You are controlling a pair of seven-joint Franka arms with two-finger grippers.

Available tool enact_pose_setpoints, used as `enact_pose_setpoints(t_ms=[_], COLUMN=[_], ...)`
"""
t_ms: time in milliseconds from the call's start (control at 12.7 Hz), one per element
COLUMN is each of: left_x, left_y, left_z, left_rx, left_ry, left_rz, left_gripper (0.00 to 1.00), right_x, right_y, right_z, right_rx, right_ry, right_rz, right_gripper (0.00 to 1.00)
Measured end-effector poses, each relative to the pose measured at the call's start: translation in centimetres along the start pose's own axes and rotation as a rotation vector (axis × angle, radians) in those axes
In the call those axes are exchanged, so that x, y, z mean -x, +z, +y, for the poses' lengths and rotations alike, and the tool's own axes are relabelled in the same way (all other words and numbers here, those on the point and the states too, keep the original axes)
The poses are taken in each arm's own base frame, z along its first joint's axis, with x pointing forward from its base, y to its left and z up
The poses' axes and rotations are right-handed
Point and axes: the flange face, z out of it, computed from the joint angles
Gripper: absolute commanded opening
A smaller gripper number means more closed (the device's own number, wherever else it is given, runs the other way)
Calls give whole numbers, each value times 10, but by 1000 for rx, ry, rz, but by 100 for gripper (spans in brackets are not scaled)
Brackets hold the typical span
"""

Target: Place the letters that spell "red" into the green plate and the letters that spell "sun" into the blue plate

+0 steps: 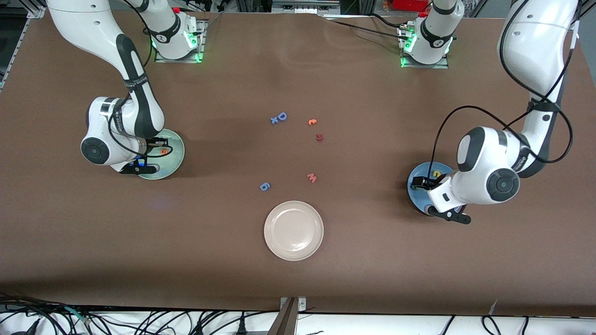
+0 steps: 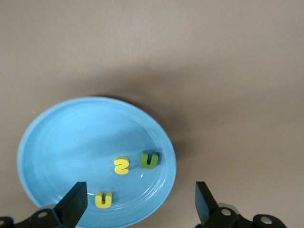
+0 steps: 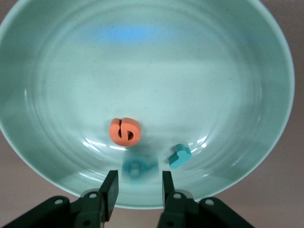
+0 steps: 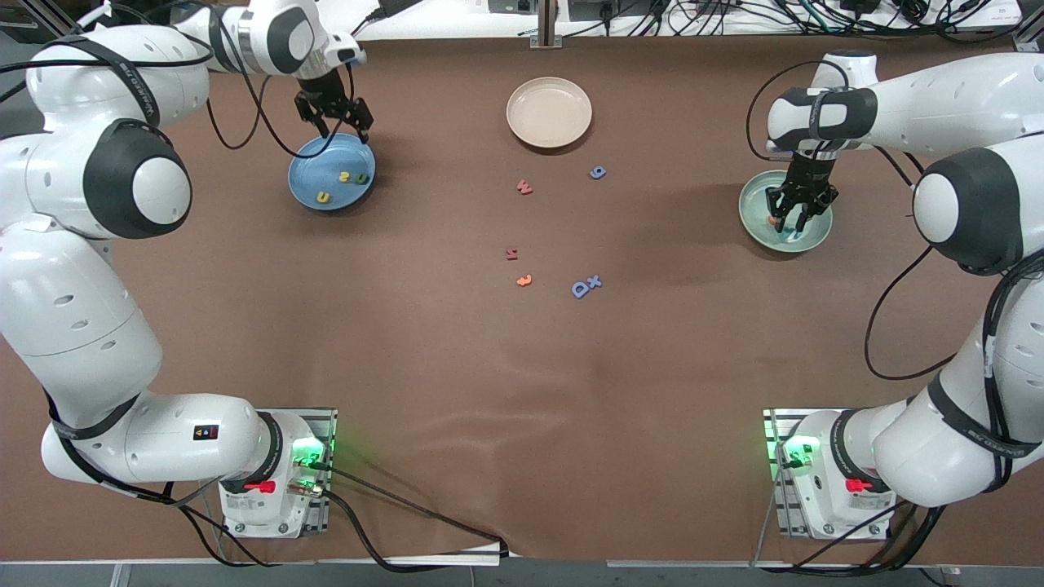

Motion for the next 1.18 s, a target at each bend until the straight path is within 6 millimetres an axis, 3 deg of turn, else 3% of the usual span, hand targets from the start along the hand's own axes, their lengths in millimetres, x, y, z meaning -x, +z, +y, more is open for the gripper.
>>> enact_pose_setpoints(t_ms=[236, 394, 630, 787, 945, 1181], left_x=[15, 32, 64, 85, 105, 128], left_y=[-66, -119, -198, -237, -265, -281], left_z=[16, 28, 41, 41, 22, 6], left_rx=[-24, -39, -55, -67, -83, -87], left_ry=[20, 30, 36, 25, -20, -58], left_rz=[35, 22, 19, 39, 64, 32], left_gripper=[100, 100, 100, 100, 100, 100], right_x=[-1, -1, 0, 5, 15, 44], right_y=[-9, -42, -125, -177, -229, -297], right_z=[-2, -6, 0, 10, 17, 33], right_rx=[-6, -20, -42, -49, -54, -72], right_ry=[-3, -12, -11, -2, 1, 8], right_rz=[3, -8, 18, 60, 122, 224], right_gripper=[99, 99, 99, 99, 100, 100])
